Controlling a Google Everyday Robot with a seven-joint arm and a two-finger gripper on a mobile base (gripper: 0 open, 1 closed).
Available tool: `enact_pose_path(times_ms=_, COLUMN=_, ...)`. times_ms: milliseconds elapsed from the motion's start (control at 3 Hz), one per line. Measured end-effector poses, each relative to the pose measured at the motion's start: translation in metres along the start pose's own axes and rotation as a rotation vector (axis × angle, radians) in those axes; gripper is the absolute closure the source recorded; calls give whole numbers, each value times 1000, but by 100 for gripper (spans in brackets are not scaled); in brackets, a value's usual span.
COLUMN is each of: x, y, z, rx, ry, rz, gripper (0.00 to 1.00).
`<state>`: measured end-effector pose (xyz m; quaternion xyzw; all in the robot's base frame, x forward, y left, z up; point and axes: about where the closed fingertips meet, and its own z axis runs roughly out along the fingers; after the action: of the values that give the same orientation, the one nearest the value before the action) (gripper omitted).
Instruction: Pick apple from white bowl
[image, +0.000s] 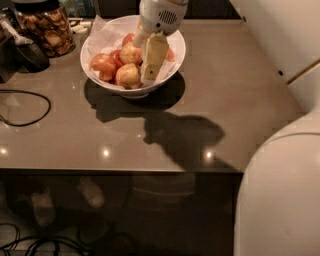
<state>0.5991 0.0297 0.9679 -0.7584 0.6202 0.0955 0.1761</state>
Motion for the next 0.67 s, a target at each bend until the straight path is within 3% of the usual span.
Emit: enact_pose_path(times_ms=667, x=-2, y=-5, z=21, rx=-40, ry=10, rz=0, gripper=27)
